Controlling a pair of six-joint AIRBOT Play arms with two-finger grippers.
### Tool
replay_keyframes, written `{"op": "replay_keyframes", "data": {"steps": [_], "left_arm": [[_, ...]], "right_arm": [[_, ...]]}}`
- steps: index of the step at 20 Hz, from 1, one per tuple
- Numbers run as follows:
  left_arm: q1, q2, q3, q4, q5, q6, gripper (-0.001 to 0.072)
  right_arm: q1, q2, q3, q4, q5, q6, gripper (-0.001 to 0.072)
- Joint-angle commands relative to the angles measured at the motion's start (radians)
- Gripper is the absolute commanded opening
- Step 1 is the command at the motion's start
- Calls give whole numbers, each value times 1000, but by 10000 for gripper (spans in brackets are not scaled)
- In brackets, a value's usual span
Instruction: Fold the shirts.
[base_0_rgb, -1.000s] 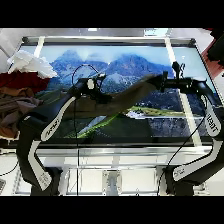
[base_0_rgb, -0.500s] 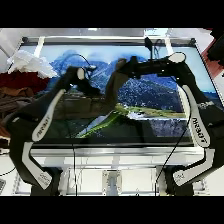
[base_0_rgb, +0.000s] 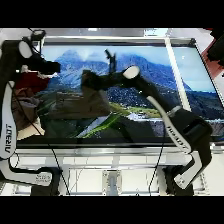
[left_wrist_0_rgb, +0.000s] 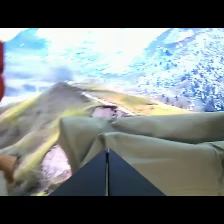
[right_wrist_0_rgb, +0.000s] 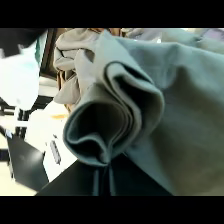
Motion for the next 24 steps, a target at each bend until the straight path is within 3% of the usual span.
{"op": "replay_keyframes", "data": {"steps": [1, 2, 3, 5, 7, 9, 10, 11, 13, 14, 15, 17, 21, 24], "left_arm": [[41, 32, 0, -35, -20, 3, 11], [41, 32, -1, -51, -19, 9, 10], [41, 32, -2, -66, -19, 23, 11], [41, 32, -2, -74, -18, 29, 11], [41, 32, -6, -74, -18, 29, 11], [41, 32, -17, -74, -18, 29, 11], [41, 32, -25, -74, -15, 29, 11], [41, 32, -34, -75, -11, 29, 11], [41, 32, -50, -75, 11, 29, 11], [41, 30, -55, -76, 23, 28, 11], [41, 27, -60, -78, 34, 28, 11], [41, 26, -68, -85, 52, 25, 11], [41, 26, -70, -89, 57, 26, 11], [41, 26, -70, -89, 57, 27, 11]], "right_arm": [[121, -81, 2, 106, -254, -40, 99], [138, -90, 2, 191, -330, -91, 337], [145, -90, 2, 291, -381, -144, 420], [129, -89, 39, 436, -368, -319, 420], [80, -89, 79, 439, -284, -338, 418], [-10, -89, 94, 331, -141, -333, 410], [-59, -89, 93, 237, -69, -283, 410], [-116, -89, 93, 71, 4, -156, 410], [-202, -92, 93, -318, 155, 191, 413], [-230, -100, 92, -459, 236, 317, 418], [-249, -114, 88, -534, 318, 360, 453], [-272, -150, 52, -494, 388, 335, 560], [-262, -256, 21, -227, 376, 200, 564], [-239, -312, 21, -130, 332, 193, 563]]}}
